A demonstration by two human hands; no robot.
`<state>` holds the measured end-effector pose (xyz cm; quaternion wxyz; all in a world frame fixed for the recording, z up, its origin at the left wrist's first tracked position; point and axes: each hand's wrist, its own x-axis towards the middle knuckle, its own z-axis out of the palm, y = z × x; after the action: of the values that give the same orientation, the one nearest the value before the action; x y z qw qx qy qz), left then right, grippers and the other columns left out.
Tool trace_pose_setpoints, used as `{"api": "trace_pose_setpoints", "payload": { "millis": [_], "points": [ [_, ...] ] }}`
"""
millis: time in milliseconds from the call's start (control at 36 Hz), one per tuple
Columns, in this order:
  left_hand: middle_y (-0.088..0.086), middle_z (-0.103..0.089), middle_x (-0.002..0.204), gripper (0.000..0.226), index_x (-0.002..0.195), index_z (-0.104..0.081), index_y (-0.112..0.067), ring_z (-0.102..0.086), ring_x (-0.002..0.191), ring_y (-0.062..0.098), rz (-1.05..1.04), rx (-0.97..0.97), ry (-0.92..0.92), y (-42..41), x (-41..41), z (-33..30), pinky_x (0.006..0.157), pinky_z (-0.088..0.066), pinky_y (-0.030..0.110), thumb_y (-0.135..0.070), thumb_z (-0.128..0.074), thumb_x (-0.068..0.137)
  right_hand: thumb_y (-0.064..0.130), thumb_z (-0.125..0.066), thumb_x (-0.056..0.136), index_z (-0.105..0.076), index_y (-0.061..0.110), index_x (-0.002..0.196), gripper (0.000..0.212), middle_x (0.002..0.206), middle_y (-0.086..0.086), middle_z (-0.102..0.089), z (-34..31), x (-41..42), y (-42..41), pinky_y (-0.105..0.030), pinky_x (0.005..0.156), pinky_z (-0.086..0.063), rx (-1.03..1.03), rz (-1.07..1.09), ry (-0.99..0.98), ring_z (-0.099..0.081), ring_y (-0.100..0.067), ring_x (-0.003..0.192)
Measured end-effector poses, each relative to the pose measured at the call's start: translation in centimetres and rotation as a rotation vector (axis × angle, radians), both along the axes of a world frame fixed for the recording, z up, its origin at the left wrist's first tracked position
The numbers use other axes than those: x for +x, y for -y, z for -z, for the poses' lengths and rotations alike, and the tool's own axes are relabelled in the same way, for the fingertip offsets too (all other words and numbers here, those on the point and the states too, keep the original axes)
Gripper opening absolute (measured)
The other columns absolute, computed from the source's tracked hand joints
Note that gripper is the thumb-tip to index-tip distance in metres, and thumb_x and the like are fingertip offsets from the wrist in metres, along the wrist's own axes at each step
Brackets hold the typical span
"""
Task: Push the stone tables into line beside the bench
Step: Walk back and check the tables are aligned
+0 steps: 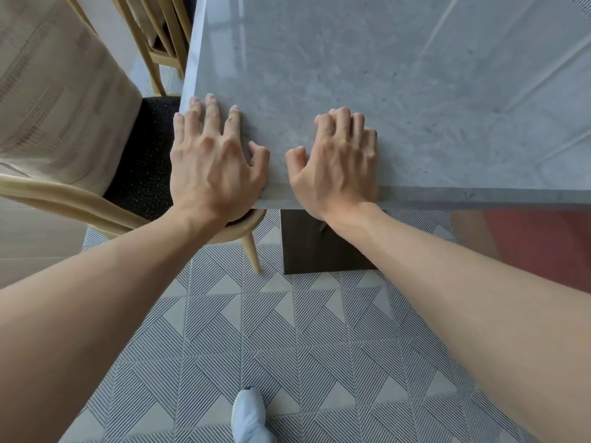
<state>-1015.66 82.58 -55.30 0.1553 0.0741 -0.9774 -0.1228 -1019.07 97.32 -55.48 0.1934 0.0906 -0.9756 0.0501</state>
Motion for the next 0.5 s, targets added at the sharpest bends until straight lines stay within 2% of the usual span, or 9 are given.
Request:
{"api": "trace_pose_setpoints", "payload": {
  "millis": [139, 417, 500],
  "points": [
    [0.026, -0.037, 0.153, 0.063, 0.143, -0.047, -0.004, -0.027, 0.144, 0.042, 0.010, -0.010, 0.010, 0.09, -0.01, 0.13, 0.119, -0.020, 0.053, -0.040, -0.034, 0.093, 0.038, -0.039, 0.082, -0.058, 0.009, 0.107, 0.043, 0.117, -0.011, -0.058, 0.06, 0.02, -0.04, -0.041, 0.092, -0.036, -0.003, -0.007, 0.004, -0.051, -0.030, 0.109],
    [0.025, -0.040, 0.151, 0.061, 0.140, -0.050, -0.005, -0.030, 0.142, 0.042, 0.023, 0.016, -0.033, 0.11, 0.17, 0.57, 0.117, -0.025, 0.055, -0.038, -0.033, 0.091, 0.039, -0.039, 0.082, -0.058, 0.010, 0.106, 0.042, 0.114, -0.011, -0.059, 0.26, 0.35, -0.22, -0.041, 0.091, -0.036, -0.011, 0.006, -0.011, -0.052, -0.031, 0.106],
    [0.025, -0.038, 0.153, 0.058, 0.138, -0.048, -0.005, -0.028, 0.143, 0.042, 0.042, 0.012, 0.015, 0.03, 0.11, 0.26, 0.118, -0.022, 0.054, -0.038, -0.035, 0.092, 0.039, -0.037, 0.084, -0.056, 0.010, 0.109, 0.042, 0.119, -0.012, -0.057, -0.29, 0.73, 0.09, -0.040, 0.094, -0.036, 0.007, 0.028, 0.067, -0.051, -0.030, 0.109]
  ]
}}
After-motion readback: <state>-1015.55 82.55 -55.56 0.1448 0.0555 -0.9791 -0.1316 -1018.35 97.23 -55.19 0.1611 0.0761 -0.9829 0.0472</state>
